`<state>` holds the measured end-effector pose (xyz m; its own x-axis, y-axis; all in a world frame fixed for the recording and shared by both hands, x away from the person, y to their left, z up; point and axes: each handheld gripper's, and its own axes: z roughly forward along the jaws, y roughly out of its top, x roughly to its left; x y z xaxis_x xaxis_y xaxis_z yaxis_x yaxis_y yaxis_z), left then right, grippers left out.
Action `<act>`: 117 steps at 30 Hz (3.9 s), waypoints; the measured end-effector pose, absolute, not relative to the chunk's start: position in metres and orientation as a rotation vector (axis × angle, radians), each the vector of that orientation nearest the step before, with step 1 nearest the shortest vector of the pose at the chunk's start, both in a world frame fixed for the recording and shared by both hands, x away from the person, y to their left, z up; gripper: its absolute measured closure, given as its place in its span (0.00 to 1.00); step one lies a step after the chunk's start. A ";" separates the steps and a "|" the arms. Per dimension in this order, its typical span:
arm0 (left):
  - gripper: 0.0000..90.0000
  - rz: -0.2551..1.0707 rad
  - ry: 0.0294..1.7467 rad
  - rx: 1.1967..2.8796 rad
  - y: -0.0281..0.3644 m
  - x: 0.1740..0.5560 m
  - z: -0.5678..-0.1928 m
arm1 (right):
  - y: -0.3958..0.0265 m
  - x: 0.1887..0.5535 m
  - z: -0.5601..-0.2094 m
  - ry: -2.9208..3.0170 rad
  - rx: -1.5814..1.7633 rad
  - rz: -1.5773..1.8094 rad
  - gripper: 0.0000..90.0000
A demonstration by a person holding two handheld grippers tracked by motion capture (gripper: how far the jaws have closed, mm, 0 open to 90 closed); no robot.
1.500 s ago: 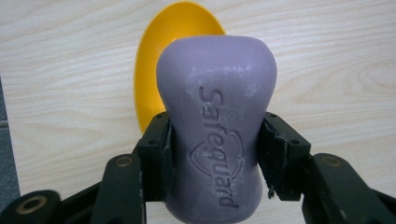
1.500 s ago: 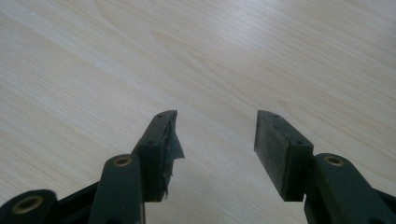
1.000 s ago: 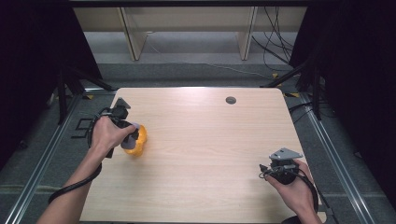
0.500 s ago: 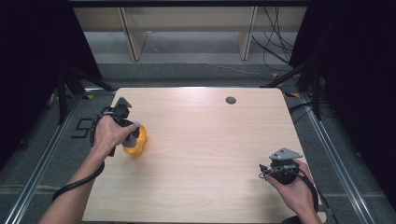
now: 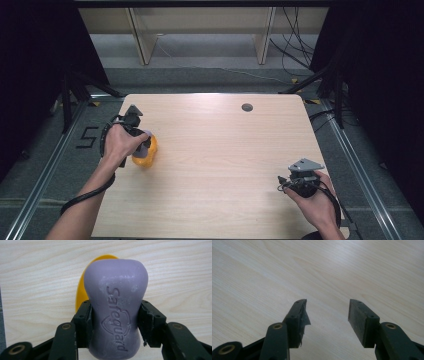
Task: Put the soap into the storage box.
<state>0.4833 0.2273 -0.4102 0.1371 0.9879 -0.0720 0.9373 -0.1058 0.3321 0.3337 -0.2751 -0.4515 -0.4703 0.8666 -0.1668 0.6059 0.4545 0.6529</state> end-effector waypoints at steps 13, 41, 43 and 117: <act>0.55 0.233 1.876 2.127 0.228 0.485 -0.416 | -0.275 0.334 -0.452 2.226 1.230 0.717 0.55; 0.55 0.236 1.908 2.119 0.229 0.493 -0.431 | -0.274 0.333 -0.451 2.227 1.259 0.718 0.54; 0.55 0.239 1.923 2.105 0.228 0.493 -0.431 | -0.273 0.333 -0.451 2.227 1.260 0.718 0.54; 0.39 0.684 1.349 1.731 0.251 0.341 -0.473 | -0.274 0.335 -0.452 2.225 1.220 0.717 0.54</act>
